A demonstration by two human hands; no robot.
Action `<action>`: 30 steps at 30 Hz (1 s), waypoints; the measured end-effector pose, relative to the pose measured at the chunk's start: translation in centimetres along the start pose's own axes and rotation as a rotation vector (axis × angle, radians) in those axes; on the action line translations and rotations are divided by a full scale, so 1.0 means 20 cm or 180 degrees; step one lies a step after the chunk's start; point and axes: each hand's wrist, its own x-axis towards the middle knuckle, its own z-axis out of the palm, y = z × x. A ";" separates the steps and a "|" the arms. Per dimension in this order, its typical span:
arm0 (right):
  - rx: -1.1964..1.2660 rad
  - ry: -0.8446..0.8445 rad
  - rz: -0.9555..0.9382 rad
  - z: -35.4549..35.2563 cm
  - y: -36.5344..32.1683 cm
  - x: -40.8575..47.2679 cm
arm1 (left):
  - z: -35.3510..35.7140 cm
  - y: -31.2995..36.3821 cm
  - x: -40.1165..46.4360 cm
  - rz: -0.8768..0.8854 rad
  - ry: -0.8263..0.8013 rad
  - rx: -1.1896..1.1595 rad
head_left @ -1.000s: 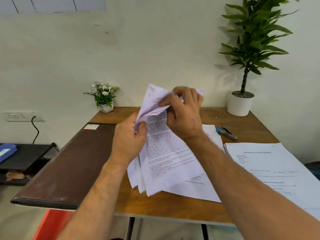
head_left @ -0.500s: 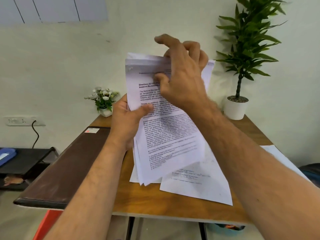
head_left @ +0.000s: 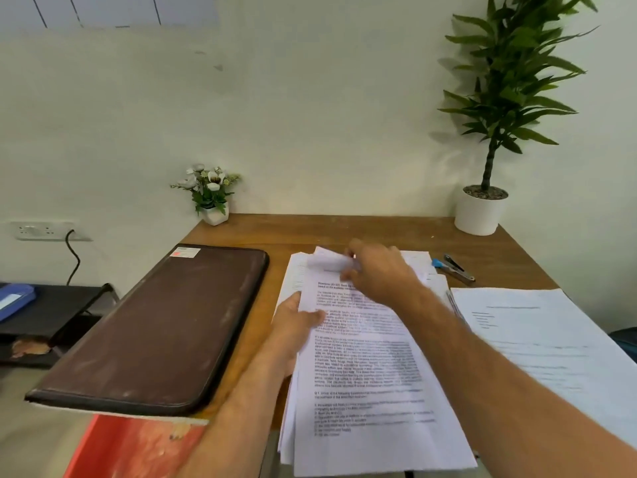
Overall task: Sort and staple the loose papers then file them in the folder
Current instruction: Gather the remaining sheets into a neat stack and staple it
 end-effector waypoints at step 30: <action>0.0408 0.0361 -0.0219 0.53 0.17 -0.13 | -0.13 -0.18 0.21 0.0981 0.1987 0.3825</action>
